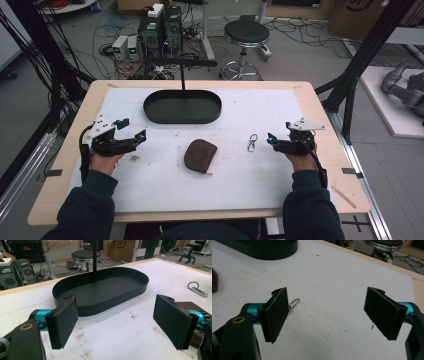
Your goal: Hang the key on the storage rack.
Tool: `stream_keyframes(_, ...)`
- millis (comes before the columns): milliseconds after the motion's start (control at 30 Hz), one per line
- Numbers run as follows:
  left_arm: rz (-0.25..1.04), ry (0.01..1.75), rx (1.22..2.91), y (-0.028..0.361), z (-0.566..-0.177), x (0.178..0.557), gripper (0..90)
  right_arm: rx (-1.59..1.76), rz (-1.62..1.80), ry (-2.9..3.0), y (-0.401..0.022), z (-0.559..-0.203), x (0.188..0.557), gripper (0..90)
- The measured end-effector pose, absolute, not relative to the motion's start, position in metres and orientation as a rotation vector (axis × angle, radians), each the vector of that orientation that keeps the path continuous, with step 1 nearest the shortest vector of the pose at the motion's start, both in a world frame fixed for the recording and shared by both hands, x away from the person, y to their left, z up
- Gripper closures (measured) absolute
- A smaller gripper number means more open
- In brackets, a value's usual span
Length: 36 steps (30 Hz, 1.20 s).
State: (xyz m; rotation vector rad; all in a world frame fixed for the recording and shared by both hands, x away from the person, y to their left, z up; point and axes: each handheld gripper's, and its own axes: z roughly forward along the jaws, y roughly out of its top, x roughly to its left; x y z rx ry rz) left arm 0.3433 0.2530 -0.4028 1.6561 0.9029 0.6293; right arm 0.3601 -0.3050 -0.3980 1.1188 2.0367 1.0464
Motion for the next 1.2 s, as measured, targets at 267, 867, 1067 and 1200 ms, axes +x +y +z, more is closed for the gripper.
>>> stream_keyframes(267,0.618,0.913,1.663,0.254,-0.406,0.346,19.6,1.130,1.035,2.085,-0.288,-0.403,0.366,27.9)
stream_keyframes(867,0.605,0.915,1.680,0.252,-0.409,0.346,20.1,1.342,0.929,2.289,-0.252,-0.434,0.395,60.9)
stream_keyframes(1067,0.607,0.917,1.687,0.251,-0.410,0.346,20.2,1.281,0.882,2.328,-0.248,-0.434,0.395,76.1)
stream_keyframes(1200,0.605,0.921,1.687,0.251,-0.410,0.346,20.2,1.280,0.876,2.340,-0.250,-0.434,0.396,81.5)
